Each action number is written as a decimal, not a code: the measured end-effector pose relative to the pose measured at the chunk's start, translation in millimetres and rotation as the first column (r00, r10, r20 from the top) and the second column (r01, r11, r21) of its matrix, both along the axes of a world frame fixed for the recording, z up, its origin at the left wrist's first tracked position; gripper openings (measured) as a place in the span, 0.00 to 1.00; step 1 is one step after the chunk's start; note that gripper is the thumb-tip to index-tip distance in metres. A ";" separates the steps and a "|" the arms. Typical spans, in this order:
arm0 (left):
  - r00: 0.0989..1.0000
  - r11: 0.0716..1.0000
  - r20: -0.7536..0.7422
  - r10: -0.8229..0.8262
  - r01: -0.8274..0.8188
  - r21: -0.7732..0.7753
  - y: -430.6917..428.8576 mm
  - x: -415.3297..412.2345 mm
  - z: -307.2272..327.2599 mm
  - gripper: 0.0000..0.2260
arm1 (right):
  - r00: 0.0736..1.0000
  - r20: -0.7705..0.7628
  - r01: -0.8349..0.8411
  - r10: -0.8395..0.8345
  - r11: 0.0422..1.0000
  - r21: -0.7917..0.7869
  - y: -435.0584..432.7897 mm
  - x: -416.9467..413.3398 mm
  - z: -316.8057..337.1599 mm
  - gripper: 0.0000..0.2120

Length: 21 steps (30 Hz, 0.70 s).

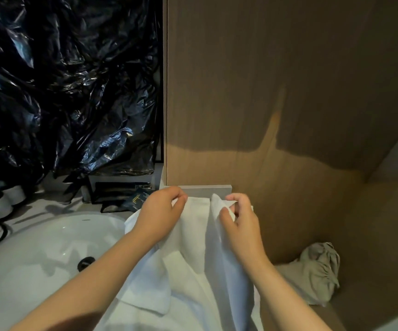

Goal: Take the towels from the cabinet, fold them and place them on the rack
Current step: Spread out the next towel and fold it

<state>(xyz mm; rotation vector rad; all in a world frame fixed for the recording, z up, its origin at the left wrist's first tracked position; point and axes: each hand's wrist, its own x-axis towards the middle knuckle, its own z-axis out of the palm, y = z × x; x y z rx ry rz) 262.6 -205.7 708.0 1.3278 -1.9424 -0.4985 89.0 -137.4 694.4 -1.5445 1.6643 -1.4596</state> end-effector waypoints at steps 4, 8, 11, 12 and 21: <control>0.992 0.988 -0.075 -0.100 0.108 0.112 -2.9 11.2 -20.4 0.08 | 0.996 -0.070 -0.035 0.046 0.987 0.155 -4.4 15.0 -20.0 0.21; 0.971 0.956 -0.178 -0.162 0.199 0.216 -4.9 25.5 -35.1 0.11 | 0.972 -0.101 -0.175 0.212 0.940 0.291 -4.4 27.6 -35.5 0.28; 0.944 0.935 -0.208 -0.257 0.297 0.193 -6.3 33.3 -36.3 0.11 | 0.940 -0.142 -0.262 0.310 0.923 0.282 -6.5 30.0 -37.7 0.27; 0.937 0.930 -0.205 -0.283 0.320 0.182 -6.3 35.5 -35.1 0.12 | 0.933 -0.155 -0.276 0.326 0.920 0.278 -7.2 31.1 -36.3 0.26; 0.850 0.870 -0.422 -0.316 0.437 0.229 7.5 40.7 -26.0 0.10 | 0.937 -0.178 -0.271 0.301 0.947 0.173 -13.5 24.7 -29.7 0.02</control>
